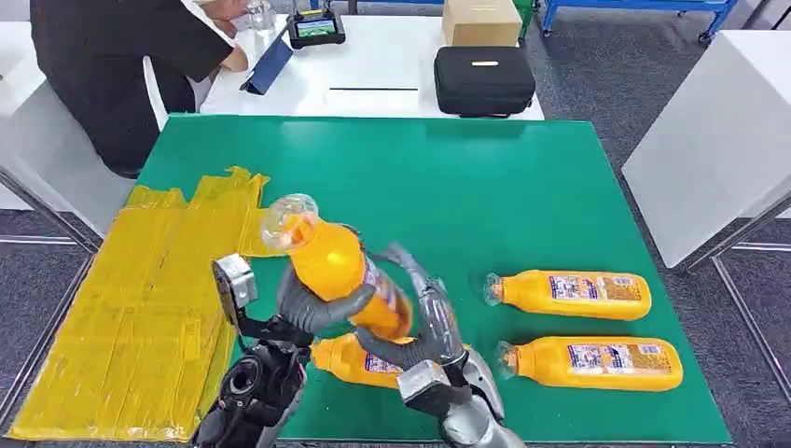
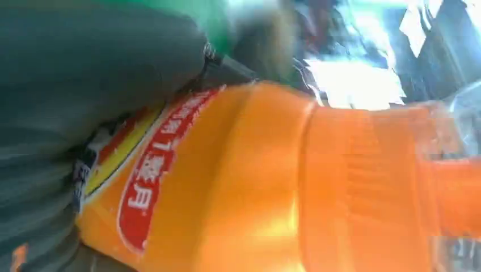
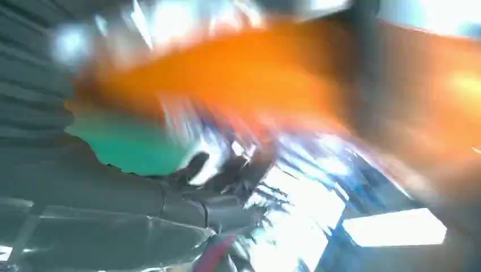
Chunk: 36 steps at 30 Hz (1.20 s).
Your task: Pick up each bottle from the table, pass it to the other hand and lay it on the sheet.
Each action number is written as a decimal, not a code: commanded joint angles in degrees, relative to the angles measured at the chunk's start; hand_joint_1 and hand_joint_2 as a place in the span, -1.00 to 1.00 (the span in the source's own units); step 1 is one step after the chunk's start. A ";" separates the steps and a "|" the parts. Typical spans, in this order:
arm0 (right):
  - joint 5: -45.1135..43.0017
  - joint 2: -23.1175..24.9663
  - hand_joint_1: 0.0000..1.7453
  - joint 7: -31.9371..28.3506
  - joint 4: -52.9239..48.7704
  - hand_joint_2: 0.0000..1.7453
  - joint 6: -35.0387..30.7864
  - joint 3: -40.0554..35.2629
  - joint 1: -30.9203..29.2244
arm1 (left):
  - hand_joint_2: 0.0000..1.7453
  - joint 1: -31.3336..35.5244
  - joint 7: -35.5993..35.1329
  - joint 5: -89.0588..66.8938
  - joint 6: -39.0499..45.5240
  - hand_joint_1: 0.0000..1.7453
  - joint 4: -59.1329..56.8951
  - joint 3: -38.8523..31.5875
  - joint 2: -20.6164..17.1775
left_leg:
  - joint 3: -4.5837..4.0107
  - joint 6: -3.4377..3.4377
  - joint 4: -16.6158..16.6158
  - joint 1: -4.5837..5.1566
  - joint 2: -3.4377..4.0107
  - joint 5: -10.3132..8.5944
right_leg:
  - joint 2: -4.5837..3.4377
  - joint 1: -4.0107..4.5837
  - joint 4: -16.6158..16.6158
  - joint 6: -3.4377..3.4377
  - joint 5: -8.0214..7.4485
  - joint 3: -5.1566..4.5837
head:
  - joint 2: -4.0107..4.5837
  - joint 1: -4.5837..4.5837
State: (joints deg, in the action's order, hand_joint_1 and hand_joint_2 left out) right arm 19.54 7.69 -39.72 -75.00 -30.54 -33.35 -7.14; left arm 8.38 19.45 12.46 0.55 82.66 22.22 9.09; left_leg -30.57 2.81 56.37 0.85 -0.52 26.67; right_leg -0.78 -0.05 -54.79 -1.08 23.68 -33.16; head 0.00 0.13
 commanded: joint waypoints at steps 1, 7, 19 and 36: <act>-1.40 -4.04 -1.00 -0.28 -11.90 1.00 -5.36 0.15 1.81 | 1.00 -0.04 1.83 0.72 5.34 1.00 -2.76 -7.91 -2.82 | 0.14 -0.19 0.00 -0.06 0.07 0.07 | -0.04 0.05 0.01 0.03 0.06 0.06 | 0.00 0.06; -0.64 -4.36 -1.00 -0.28 -17.21 1.00 -9.46 2.53 4.34 | 1.00 1.07 8.29 -17.41 27.63 1.00 -2.51 -10.02 -2.18 | 0.08 -0.18 0.00 -0.04 -0.08 0.05 | 0.15 0.05 -0.02 0.00 0.09 0.09 | 0.00 0.00; 6.92 -2.04 -1.00 4.72 -16.55 1.00 -9.46 6.59 5.63 | 1.00 2.26 -22.65 -102.46 39.45 1.00 -1.17 -23.06 -9.86 | 0.21 -0.21 -0.10 0.00 0.29 0.03 | -0.22 0.02 0.02 0.07 -0.01 0.07 | 0.00 0.02; 9.33 -4.15 -1.00 10.78 -17.08 1.00 -7.25 6.03 7.10 | 1.00 9.77 -53.00 -102.46 25.06 1.00 -21.70 2.19 -15.02 | 0.14 -0.29 -0.10 0.01 -0.18 -0.14 | 0.13 0.02 -0.09 0.20 -0.05 0.10 | 0.00 -0.02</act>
State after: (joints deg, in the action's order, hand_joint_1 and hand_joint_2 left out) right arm 27.10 5.18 -31.91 -92.74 -39.69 -28.09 -0.26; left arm 18.13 -40.10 -89.94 31.05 71.01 20.62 -7.21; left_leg -30.61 2.61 56.36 0.84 -0.72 26.47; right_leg -0.67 -0.02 -54.98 -0.83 23.59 -33.26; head 0.00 0.11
